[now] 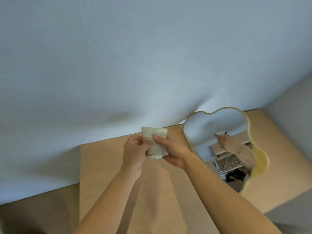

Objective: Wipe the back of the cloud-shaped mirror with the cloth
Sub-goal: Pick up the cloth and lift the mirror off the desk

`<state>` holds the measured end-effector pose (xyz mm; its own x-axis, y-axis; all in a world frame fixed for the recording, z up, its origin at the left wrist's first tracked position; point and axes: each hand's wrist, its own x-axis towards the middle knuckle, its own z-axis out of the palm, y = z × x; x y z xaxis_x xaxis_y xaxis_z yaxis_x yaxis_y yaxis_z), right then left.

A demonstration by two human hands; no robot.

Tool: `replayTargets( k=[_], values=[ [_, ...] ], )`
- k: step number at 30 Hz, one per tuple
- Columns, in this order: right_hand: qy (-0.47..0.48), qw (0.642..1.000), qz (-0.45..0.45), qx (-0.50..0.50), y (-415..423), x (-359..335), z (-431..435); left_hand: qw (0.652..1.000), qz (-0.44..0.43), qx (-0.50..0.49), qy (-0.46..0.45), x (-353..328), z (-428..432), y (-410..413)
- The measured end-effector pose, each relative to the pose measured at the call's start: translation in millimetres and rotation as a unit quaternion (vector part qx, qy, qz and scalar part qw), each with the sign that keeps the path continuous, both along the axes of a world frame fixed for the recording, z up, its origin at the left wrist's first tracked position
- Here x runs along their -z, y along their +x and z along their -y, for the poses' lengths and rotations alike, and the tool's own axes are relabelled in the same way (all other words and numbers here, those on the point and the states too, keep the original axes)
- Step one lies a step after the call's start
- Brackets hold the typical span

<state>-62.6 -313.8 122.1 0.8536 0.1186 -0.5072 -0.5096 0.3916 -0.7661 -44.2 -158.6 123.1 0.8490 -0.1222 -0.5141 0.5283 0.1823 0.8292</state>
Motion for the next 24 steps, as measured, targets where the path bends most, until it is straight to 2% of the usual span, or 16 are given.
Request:
replayTargets(
  k=[3, 10, 16, 18, 21, 24],
  values=[
    [-0.037, 0.997, 0.021, 0.060, -30.7, -38.7, 49.2, 0.998, 0.043, 0.035, 0.000, -24.8, 50.6, -21.7],
    [-0.136, 0.967, 0.044, 0.209, -99.3, -103.2, 169.1, 0.975, 0.175, 0.121, 0.069, -62.9, 189.2, -66.7],
    [-0.203, 0.934, 0.106, 0.275, -132.0, -125.9, 278.3, 0.968, 0.199, 0.148, 0.031, -77.5, 296.4, -87.4],
    [-0.209, 0.927, 0.111, 0.290, -138.3, -123.3, 314.2, 0.961, 0.218, 0.145, 0.090, -69.8, 326.4, -89.2],
    [-0.199, 0.924, 0.104, 0.309, -143.5, -110.8, 360.8, 0.922, 0.240, 0.183, 0.242, -54.5, 365.8, -90.2],
    [-0.179, 0.930, 0.084, 0.311, -147.0, -92.0, 390.4, 0.891, 0.266, 0.191, 0.315, -40.8, 394.2, -94.4]
  ],
)
